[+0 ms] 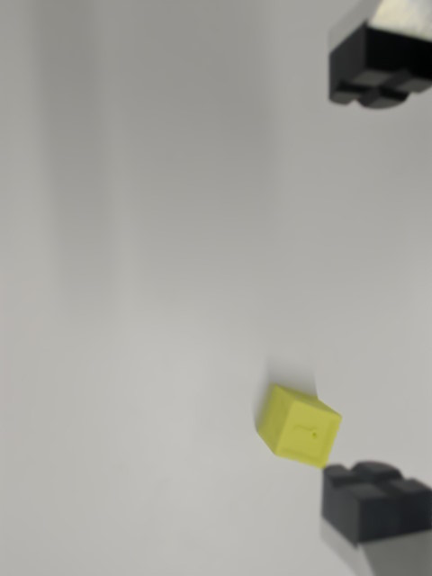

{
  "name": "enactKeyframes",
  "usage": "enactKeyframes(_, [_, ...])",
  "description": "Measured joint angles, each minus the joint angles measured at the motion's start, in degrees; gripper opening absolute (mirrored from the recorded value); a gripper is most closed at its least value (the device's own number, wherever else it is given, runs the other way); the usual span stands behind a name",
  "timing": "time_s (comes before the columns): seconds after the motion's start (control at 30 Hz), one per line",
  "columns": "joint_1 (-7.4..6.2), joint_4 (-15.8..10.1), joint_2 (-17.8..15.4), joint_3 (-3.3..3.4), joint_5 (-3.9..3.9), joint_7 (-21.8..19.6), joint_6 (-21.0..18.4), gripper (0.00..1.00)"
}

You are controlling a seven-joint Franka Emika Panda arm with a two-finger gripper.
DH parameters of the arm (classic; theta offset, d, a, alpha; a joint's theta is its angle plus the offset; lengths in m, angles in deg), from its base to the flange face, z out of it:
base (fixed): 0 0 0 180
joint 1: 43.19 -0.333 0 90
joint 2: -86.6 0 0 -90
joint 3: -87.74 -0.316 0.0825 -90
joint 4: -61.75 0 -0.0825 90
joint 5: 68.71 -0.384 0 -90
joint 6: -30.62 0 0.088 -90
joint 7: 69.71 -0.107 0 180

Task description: Pick yellow cube

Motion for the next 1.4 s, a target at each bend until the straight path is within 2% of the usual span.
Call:
enactKeyframes(0.23, [-0.16, -0.5, -0.2, -0.01, 0.01, -0.6, 0.2, 1.00])
enactKeyframes(0.87, [-2.88, -8.3, -0.9, -0.03, 0.45, -6.2, 6.8, 1.00])
enactKeyframes(1.4, [-5.29, -13.8, -0.4, -0.03, 0.76, -11.0, 12.4, 1.00])
